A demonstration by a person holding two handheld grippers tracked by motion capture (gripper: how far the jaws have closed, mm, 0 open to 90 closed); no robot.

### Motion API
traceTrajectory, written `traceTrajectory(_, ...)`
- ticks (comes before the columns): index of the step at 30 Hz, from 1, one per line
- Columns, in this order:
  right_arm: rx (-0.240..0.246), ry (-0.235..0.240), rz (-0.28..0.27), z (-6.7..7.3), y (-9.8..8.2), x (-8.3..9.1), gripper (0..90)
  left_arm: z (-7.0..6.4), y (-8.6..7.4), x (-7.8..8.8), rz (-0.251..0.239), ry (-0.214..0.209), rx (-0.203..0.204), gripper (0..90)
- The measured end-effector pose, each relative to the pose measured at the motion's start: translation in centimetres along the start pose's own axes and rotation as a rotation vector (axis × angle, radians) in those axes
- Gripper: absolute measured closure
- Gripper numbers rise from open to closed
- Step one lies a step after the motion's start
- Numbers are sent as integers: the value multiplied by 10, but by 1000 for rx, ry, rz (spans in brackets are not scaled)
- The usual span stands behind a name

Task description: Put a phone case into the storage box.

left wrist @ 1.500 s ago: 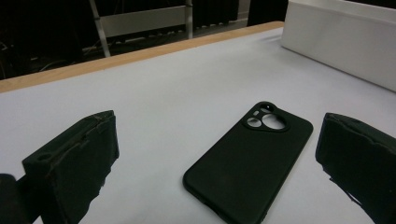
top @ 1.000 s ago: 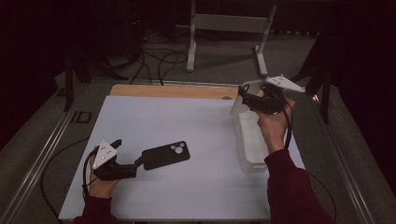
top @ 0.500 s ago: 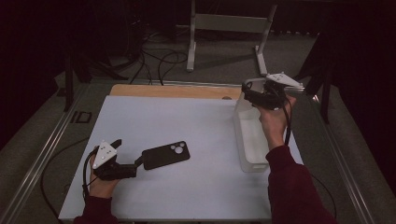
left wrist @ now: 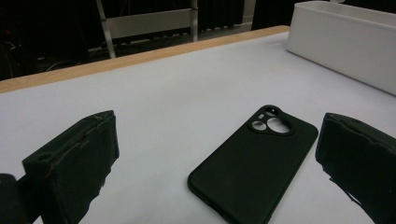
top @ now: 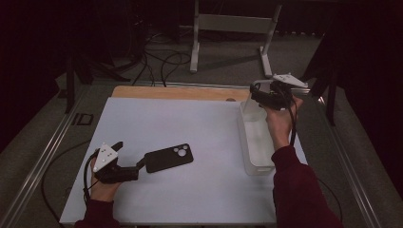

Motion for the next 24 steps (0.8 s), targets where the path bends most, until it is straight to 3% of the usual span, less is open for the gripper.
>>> traceTrajectory(24, -21, -80, 54, -16, -11, -17, 169, 0, -1, 0, -1, -3, 4, 0)
Point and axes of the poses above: each handheld gripper's, and its own axes: x roughly backward along the jaws, y roughly out of its top, z roughly to its left, the point moved 2 cm from there along -x, roughly forward along the jaws, and after that the axes turned 1 degree about z, right-handed, at the moved point
